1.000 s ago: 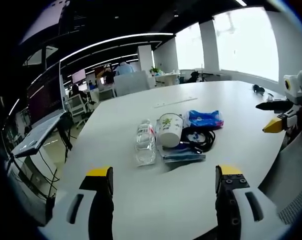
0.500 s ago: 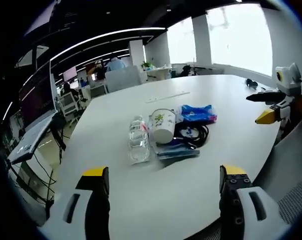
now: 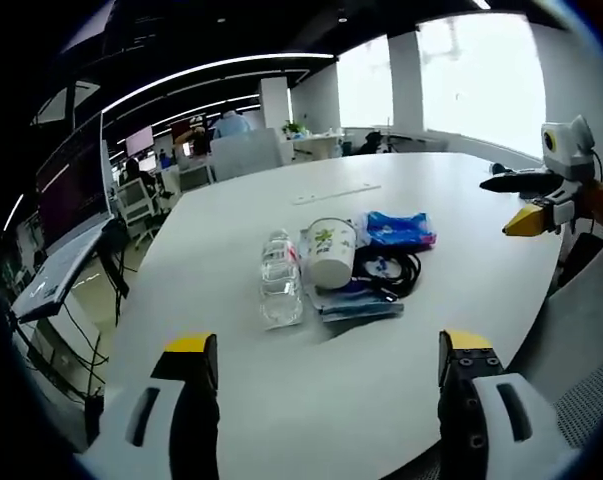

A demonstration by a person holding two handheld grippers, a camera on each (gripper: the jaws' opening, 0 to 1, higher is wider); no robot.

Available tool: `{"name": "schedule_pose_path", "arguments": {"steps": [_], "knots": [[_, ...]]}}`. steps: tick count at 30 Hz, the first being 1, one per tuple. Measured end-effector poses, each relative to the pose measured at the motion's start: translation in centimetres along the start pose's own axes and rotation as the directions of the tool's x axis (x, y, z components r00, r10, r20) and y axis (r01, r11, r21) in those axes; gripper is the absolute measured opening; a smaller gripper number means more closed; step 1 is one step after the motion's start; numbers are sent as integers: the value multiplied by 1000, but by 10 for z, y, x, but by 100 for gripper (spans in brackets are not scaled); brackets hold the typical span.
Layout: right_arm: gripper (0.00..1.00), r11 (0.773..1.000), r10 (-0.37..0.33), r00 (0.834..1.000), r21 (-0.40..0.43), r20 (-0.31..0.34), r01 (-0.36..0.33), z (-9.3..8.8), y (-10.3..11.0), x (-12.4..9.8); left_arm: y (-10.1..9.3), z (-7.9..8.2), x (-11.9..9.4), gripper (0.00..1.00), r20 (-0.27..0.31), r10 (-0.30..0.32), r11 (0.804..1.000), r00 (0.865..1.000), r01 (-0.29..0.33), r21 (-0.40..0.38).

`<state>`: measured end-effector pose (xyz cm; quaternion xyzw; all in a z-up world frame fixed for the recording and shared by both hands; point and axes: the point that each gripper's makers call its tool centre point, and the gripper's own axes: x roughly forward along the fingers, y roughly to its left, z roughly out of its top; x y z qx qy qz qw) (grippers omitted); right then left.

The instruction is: Arrange the tabletop items into an orderly group along one side of the table until the central work area is clear of visible clutter.

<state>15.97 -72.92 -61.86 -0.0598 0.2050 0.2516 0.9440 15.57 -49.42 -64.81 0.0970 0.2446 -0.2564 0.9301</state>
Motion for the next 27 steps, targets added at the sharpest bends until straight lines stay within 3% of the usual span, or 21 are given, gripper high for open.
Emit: {"name": "schedule_pose_path", "arguments": {"steps": [15, 27], "knots": [[100, 999, 47, 999, -25, -6, -48, 20, 10, 23, 4, 14, 12, 90, 11, -40, 999, 999, 40, 34], [99, 996, 65, 998, -56, -21, -66, 32, 12, 41, 13, 9, 27, 89, -10, -61, 998, 998, 61, 7]]}}
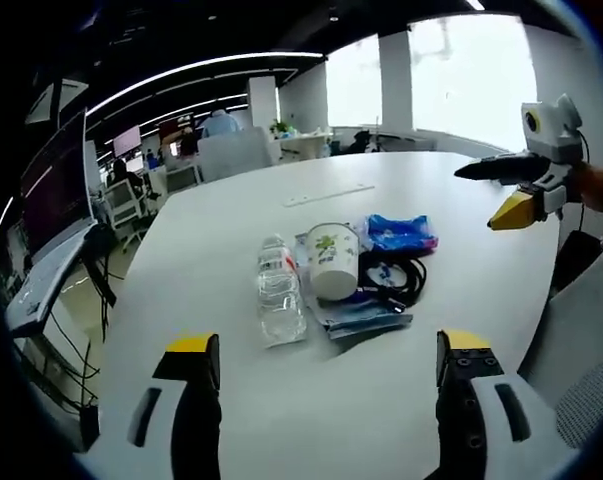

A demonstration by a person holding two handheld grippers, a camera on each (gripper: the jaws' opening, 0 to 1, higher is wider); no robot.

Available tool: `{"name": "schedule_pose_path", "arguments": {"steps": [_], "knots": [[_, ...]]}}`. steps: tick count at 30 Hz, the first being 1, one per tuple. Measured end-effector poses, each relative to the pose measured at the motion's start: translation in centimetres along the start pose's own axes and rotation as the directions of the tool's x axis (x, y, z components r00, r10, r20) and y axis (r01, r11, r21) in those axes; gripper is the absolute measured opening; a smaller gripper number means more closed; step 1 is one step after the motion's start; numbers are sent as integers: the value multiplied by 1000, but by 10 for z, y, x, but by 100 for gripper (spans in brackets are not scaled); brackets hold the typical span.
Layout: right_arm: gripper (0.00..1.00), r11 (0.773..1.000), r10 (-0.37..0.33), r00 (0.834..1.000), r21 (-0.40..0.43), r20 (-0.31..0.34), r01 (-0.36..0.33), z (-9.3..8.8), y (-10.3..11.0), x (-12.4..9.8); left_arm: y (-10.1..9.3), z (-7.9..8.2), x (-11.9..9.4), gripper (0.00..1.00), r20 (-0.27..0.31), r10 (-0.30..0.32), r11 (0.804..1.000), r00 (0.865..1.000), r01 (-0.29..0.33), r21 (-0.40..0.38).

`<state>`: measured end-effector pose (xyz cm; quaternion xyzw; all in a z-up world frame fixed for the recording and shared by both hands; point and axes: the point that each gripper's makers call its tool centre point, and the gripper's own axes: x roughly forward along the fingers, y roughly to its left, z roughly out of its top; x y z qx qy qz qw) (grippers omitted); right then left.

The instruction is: Arrange the tabletop items into an orderly group along one side of the table until the central work area is clear of visible clutter.

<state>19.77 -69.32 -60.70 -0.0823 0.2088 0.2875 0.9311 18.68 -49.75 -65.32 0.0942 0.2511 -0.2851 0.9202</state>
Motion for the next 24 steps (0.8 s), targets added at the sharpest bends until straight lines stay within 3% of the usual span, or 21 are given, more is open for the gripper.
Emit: {"name": "schedule_pose_path", "arguments": {"steps": [11, 24], "knots": [[98, 999, -17, 1000, 27, 0, 17, 8, -1, 19, 10, 8, 14, 87, 16, -38, 999, 999, 37, 10], [98, 999, -23, 1000, 28, 14, 22, 25, -4, 36, 23, 5, 27, 85, -3, -56, 998, 998, 56, 10]]}}
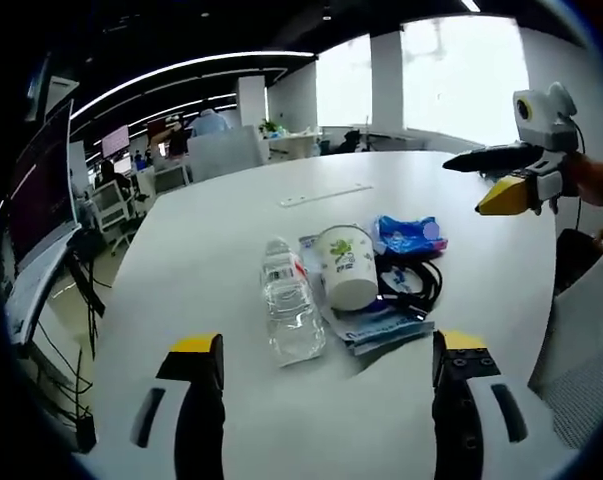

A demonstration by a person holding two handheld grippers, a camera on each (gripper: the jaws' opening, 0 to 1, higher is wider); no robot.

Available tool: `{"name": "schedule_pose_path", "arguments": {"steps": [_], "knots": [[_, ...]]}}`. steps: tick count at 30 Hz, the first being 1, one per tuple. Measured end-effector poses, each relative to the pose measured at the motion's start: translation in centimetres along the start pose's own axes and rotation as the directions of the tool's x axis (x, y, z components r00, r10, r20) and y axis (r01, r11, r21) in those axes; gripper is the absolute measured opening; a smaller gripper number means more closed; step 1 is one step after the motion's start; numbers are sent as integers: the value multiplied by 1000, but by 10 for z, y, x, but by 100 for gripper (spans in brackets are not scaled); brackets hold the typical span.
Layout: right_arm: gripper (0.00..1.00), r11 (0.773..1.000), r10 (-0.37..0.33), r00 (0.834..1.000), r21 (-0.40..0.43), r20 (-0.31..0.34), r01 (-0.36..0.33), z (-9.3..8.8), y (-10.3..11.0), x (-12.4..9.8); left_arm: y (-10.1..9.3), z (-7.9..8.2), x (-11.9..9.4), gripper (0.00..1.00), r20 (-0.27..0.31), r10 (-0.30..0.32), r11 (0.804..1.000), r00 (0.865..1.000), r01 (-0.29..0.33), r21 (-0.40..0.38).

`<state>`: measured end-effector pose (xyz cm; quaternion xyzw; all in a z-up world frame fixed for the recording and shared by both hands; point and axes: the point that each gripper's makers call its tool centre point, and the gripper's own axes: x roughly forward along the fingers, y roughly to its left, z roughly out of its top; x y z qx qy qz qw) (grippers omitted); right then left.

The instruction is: Arrange the tabletop items into an orderly group along one side of the table until the central work area is clear of visible clutter.

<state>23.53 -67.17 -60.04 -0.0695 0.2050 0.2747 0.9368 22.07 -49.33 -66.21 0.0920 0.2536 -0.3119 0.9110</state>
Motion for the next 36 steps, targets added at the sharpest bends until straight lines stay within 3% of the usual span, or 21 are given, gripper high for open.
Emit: {"name": "schedule_pose_path", "arguments": {"steps": [20, 36], "knots": [[93, 997, 79, 997, -17, 0, -79, 10, 0, 24, 6, 8, 19, 76, -17, 25, 1000, 1000, -26, -13], [89, 991, 129, 992, -25, -11, -130, 14, 0, 40, 15, 4, 36, 64, -51, 53, 997, 997, -56, -54]]}}
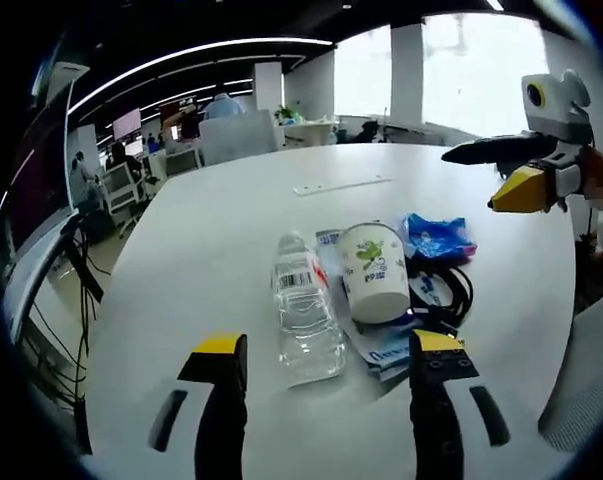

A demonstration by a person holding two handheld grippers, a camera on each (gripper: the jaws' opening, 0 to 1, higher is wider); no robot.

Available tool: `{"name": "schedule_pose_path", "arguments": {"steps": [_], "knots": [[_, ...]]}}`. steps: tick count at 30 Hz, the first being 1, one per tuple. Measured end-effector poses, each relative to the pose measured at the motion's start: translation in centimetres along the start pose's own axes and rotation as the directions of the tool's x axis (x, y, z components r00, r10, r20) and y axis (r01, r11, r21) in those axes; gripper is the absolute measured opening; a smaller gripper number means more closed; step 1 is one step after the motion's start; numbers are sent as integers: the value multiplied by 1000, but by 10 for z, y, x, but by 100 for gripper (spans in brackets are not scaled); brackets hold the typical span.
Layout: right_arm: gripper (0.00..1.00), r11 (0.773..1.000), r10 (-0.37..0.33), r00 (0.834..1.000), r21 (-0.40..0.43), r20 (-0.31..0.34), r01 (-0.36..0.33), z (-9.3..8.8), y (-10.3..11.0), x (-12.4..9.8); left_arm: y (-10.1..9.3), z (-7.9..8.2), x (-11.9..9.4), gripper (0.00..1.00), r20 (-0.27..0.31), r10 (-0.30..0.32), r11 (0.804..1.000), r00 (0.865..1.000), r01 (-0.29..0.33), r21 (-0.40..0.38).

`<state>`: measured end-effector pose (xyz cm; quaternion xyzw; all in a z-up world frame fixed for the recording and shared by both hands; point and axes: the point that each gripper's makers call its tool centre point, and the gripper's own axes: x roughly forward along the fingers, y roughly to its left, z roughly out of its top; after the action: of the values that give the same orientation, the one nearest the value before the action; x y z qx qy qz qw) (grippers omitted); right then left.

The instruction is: Arrange the tabletop items into an orderly group along one side of the table until the central work area is clear of visible clutter.

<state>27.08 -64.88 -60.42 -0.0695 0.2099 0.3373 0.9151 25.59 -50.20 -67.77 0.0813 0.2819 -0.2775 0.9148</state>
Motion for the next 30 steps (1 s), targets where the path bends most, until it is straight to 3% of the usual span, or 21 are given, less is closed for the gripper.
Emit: {"name": "schedule_pose_path", "arguments": {"steps": [30], "knots": [[77, 998, 62, 997, -4, -37, -62, 3, 4, 40, 18, -3, 31, 51, -50, 16, 999, 999, -17, -32]]}}
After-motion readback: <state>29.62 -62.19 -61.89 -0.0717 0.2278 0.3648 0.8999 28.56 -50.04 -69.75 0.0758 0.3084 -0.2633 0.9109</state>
